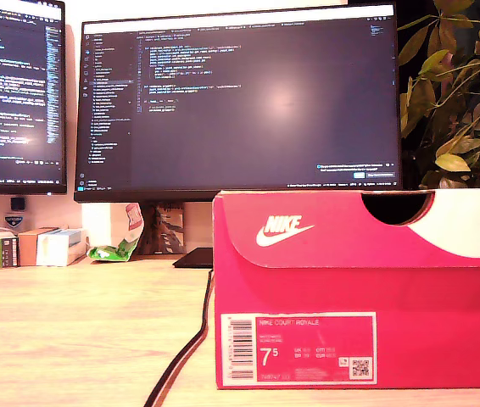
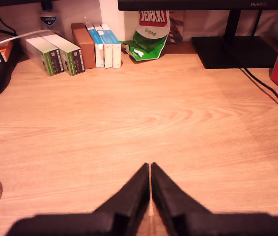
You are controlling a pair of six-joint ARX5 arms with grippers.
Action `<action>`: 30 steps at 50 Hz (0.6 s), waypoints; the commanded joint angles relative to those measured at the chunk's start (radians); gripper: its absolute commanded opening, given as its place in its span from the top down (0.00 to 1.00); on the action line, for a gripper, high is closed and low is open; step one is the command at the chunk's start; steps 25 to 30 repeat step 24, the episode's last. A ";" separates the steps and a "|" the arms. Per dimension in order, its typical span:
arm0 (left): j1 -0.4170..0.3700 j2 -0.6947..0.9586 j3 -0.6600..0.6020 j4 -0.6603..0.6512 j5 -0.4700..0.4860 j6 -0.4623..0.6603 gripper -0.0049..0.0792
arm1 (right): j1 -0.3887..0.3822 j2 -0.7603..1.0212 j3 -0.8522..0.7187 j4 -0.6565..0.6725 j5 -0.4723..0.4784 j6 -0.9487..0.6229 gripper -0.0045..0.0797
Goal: Close the red shoebox by pushing the lid with your left arm and holding the box in place with your right arm
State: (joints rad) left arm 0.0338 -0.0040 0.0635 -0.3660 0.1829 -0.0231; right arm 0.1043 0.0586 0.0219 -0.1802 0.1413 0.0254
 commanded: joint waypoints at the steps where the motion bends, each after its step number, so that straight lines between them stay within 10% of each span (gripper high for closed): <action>1: 0.005 -0.008 -0.027 -0.009 0.003 -0.003 0.96 | -0.006 0.000 -0.018 0.010 -0.001 0.002 0.96; 30: 0.005 -0.008 -0.027 -0.009 0.003 -0.003 0.96 | -0.096 -0.001 -0.018 0.011 -0.001 0.002 0.96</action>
